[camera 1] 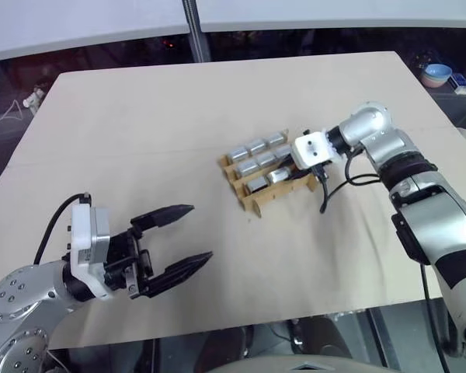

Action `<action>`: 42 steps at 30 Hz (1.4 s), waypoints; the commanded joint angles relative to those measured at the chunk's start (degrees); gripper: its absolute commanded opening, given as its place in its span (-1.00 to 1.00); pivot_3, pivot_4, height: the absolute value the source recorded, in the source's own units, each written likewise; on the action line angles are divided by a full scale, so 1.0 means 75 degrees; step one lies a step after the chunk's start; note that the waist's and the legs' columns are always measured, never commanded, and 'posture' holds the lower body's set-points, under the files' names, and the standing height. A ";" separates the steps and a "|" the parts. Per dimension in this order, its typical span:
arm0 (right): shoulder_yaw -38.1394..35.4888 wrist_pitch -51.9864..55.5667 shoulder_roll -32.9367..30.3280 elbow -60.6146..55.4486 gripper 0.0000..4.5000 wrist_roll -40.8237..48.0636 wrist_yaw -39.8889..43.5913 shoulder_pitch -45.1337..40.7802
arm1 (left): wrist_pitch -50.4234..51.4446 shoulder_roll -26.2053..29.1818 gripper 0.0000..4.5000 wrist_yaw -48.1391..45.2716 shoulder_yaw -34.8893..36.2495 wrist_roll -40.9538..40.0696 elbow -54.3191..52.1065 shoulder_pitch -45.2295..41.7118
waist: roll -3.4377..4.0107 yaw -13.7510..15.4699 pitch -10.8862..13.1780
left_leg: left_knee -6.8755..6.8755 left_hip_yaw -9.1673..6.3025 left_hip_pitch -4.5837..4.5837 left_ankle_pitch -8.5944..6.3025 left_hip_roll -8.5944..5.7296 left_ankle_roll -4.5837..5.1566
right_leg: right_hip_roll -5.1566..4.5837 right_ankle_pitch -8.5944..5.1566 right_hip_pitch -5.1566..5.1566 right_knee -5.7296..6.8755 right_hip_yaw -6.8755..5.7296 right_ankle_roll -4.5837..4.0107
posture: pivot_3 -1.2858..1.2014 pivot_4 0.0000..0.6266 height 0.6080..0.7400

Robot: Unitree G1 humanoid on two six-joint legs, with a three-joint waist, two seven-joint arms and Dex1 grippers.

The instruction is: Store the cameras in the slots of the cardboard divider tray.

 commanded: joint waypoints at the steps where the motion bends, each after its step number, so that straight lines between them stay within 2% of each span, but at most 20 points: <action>1: 0.0116 0.0276 0.0201 0.0418 -0.69 -0.0325 0.0074 -0.0298 | -0.0136 -0.0023 1.00 0.0053 0.0229 -0.0139 -0.0289 0.0063 | 0.0000 -0.0003 0.0000 | 0.0000 0.0000 0.0001 0.0000 0.0000 0.0000 | 0.0000 0.0000 0.0000 0.0001 0.0000 0.0000 | 0.03 -0.52 1.00; 9: 0.0116 0.0778 0.0503 0.0902 -0.69 -0.0829 -0.0341 -0.0564 | -0.0134 0.0002 1.00 0.0088 0.0172 -0.0152 -0.0278 0.0022 | 0.0001 -0.0025 -0.0002 | 0.0002 0.0003 0.0011 0.0000 0.0000 -0.0001 | 0.0001 0.0000 0.0006 0.0010 0.0004 -0.0001 | 0.03 -0.52 1.00; 12: -0.0010 0.0720 0.0493 0.0920 -0.07 -0.0865 -0.0740 -0.0563 | -0.0126 0.0009 1.00 0.0075 0.0158 -0.0162 -0.0266 0.0004 | 0.0002 -0.0021 -0.0002 | 0.0004 0.0005 0.0020 0.0001 0.0000 -0.0002 | 0.0001 0.0000 0.0011 0.0018 0.0005 -0.0001 | 0.03 -0.52 1.00; 13: -0.0063 0.0599 0.0456 0.0884 0.21 -0.0876 -0.0935 -0.0563 | -0.0123 0.0009 1.00 0.0069 0.0152 -0.0161 -0.0262 -0.0001 | 0.0002 -0.0020 -0.0002 | 0.0004 0.0004 0.0017 0.0001 0.0000 -0.0002 | 0.0001 0.0001 0.0009 0.0018 0.0005 -0.0001 | 0.03 -0.52 1.00; 15: -0.0267 0.0557 0.0379 0.0759 0.45 -0.0755 -0.1211 -0.0573 | -0.0120 0.0006 1.00 0.0065 0.0136 -0.0159 -0.0261 -0.0008 | 0.0002 -0.0021 -0.0003 | 0.0003 0.0004 0.0017 0.0001 0.0000 -0.0002 | 0.0001 0.0001 0.0009 0.0016 0.0005 -0.0001 | 0.03 -0.52 1.00; 16: -0.0414 0.0606 0.0304 0.0635 0.64 -0.0590 -0.1146 -0.0585 | -0.0115 0.0009 1.00 0.0070 0.0122 -0.0164 -0.0251 -0.0030 | 0.0002 -0.0023 -0.0002 | 0.0003 0.0005 0.0016 0.0001 0.0000 -0.0002 | 0.0001 0.0001 0.0008 0.0014 0.0006 -0.0001 | 0.03 -0.52 1.00; 19: -0.0955 0.0969 -0.0039 -0.0225 0.64 0.0065 -0.0863 -0.0403 | -0.0119 0.0013 1.00 0.0061 0.0063 -0.0144 -0.0210 -0.0105 | 0.0003 -0.0003 0.0000 | 0.0003 0.0004 0.0005 0.0001 -0.0001 -0.0002 | 0.0001 0.0001 0.0001 0.0011 0.0005 -0.0001 | 0.03 -0.52 1.00; 21: -0.1513 0.2396 -0.0459 -0.1836 0.64 0.0839 -0.0616 0.0155 | -0.0127 0.0008 1.00 0.0080 -0.0008 -0.0132 -0.0189 -0.0198 | 0.0003 0.0007 0.0000 | 0.0005 -0.0004 -0.0003 0.0001 -0.0001 -0.0001 | 0.0000 0.0001 0.0000 0.0006 -0.0003 -0.0001 | 0.03 -0.52 1.00; 23: -0.2081 0.4014 -0.0947 -0.3822 0.64 0.1440 -0.0875 0.0991 | -0.0132 -0.0006 1.00 0.0093 -0.0064 -0.0129 -0.0162 -0.0272 | 0.0002 0.0100 -0.0001 | 0.0008 -0.0017 -0.0018 0.0000 -0.0001 -0.0001 | -0.0002 0.0001 -0.0002 -0.0001 -0.0016 -0.0001 | 0.03 -0.52 1.00; 25: -0.2940 0.6222 -0.1413 -0.5873 0.64 0.1787 -0.1916 0.2067 | -0.0123 -0.0024 1.00 0.0121 -0.0192 -0.0115 -0.0102 -0.0418 | 0.0003 0.0195 -0.0002 | 0.0011 -0.0028 -0.0030 -0.0001 -0.0001 0.0001 | -0.0004 0.0001 -0.0007 -0.0008 -0.0026 -0.0001 | 0.03 -0.52 1.00; 26: -0.3351 0.7107 -0.1530 -0.6552 0.76 0.1811 -0.2575 0.2556 | -0.0119 -0.0026 1.00 0.0124 -0.0279 -0.0098 -0.0045 -0.0522 | 0.0001 0.0245 -0.0003 | 0.0008 -0.0031 -0.0036 -0.0001 -0.0001 0.0001 | -0.0005 0.0001 -0.0010 -0.0010 -0.0028 -0.0001 | 0.03 -0.52 1.00; 27: -0.3593 0.7772 -0.1591 -0.7055 0.87 0.1836 -0.3061 0.2886 | -0.0113 -0.0026 1.00 0.0124 -0.0337 -0.0085 0.0000 -0.0599 | 0.0001 0.0278 -0.0002 | 0.0010 -0.0040 -0.0045 -0.0001 -0.0001 0.0001 | -0.0007 0.0000 -0.0013 -0.0013 -0.0039 -0.0001 | 0.03 -0.52 1.00; 28: -0.3885 0.8160 -0.1483 -0.7272 0.99 0.1536 -0.4070 0.3229 | -0.0105 -0.0018 1.00 0.0123 -0.0433 -0.0063 0.0089 -0.0741 | 0.0002 0.0283 -0.0003 | 0.0013 -0.0040 -0.0051 -0.0001 -0.0002 0.0000 | -0.0007 0.0001 -0.0017 -0.0013 -0.0040 -0.0001 | 0.03 -0.52 1.00; 29: -0.4158 0.8414 -0.1294 -0.7342 0.99 0.1215 -0.5179 0.3438 | -0.0103 -0.0008 1.00 0.0113 -0.0522 -0.0038 0.0168 -0.0871 | 0.0003 0.0267 -0.0004 | 0.0015 -0.0035 -0.0051 0.0000 -0.0003 0.0000 | -0.0008 0.0001 -0.0019 -0.0007 -0.0035 -0.0001 | 0.03 -0.52 1.00; 31: -0.4457 0.8867 -0.1020 -0.7424 0.99 0.0895 -0.6578 0.3660 | -0.0089 0.0004 1.00 0.0121 -0.0650 0.0018 0.0287 -0.1074 | 0.0007 0.0199 -0.0004 | 0.0017 -0.0020 -0.0039 0.0001 -0.0004 -0.0003 | -0.0006 0.0003 -0.0018 0.0010 -0.0021 -0.0004 | 0.03 -0.52 1.00; 32: -0.4452 0.9027 -0.0952 -0.7459 0.99 0.0886 -0.6816 0.3781 | -0.0069 0.0004 1.00 0.0158 -0.0706 0.0049 0.0346 -0.1182 | 0.0008 0.0182 -0.0005 | 0.0017 -0.0003 -0.0032 0.0003 -0.0004 -0.0006 | -0.0005 0.0005 -0.0021 0.0020 -0.0007 -0.0007 | 0.03 -0.52 1.00; 34: -0.4791 0.9076 -0.0494 -0.6795 0.99 0.0907 -0.7993 0.3848 | -0.0001 -0.0001 1.00 0.0298 -0.0897 0.0113 0.0436 -0.1466 | 0.0008 0.0147 -0.0006 | 0.0013 0.0011 -0.0012 0.0005 -0.0003 -0.0008 | -0.0001 0.0006 -0.0019 0.0035 0.0009 -0.0008 | 0.03 -0.52 1.00; 42: -0.4897 0.8589 0.0030 -0.5306 0.99 0.1165 -0.9382 0.3734 | 0.0082 0.0128 1.00 0.0224 -0.0880 0.0067 0.0606 -0.1687 | 0.0008 0.0149 -0.0006 | 0.0012 0.0023 -0.0009 0.0007 -0.0002 -0.0008 | 0.0001 0.0006 -0.0019 0.0038 0.0018 -0.0008 | 0.03 -0.52 1.00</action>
